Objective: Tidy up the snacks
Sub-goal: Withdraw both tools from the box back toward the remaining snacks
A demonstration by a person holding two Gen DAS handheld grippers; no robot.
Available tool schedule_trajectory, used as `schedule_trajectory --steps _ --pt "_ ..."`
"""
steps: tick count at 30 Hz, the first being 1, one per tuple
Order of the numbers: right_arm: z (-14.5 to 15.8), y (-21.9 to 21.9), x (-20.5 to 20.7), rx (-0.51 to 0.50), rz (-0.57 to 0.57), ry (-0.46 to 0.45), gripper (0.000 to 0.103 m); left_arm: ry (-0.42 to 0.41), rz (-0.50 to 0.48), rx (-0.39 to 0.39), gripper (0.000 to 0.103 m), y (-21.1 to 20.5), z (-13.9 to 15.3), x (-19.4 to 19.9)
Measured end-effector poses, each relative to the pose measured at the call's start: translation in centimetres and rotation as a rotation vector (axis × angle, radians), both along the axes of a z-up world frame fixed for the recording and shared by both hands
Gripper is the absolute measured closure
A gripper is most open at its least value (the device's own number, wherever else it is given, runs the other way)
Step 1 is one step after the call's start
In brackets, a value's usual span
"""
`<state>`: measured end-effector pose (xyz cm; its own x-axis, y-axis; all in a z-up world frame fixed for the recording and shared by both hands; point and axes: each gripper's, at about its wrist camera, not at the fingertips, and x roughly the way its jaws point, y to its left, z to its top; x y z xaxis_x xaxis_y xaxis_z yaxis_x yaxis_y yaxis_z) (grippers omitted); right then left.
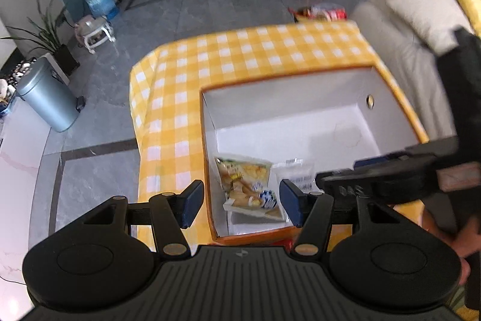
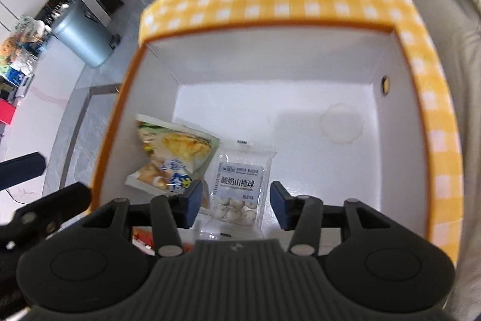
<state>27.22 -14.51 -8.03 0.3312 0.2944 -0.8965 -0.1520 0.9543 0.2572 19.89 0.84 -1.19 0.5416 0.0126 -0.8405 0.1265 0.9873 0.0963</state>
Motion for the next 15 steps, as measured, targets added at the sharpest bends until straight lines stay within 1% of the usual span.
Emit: schedule_trajectory --steps 1,3,7,11,14,15 --pt "0.8 -0.3 -0.5 0.007 0.004 -0.021 0.051 -0.026 0.011 -0.015 0.035 0.1 0.6 -0.5" --pt "2.7 -1.1 -1.9 0.024 0.002 -0.067 0.05 -0.062 0.027 -0.05 0.035 0.3 1.5 -1.4" --pt "5.9 -2.4 -4.9 0.048 -0.007 -0.155 0.046 -0.133 0.02 -0.117 0.035 0.3 3.1 -3.7" --pt "7.8 -3.1 -9.2 0.04 0.004 -0.253 0.041 -0.204 -0.016 -0.174 0.032 -0.1 4.0 -6.7" --pt "8.3 -3.5 -12.3 0.03 0.009 -0.307 0.04 -0.23 -0.028 -0.208 0.032 -0.4 3.8 -8.8" --pt "8.5 -3.7 -13.6 0.026 0.01 -0.329 0.039 -0.238 -0.027 -0.218 0.031 -0.4 3.6 -9.6"
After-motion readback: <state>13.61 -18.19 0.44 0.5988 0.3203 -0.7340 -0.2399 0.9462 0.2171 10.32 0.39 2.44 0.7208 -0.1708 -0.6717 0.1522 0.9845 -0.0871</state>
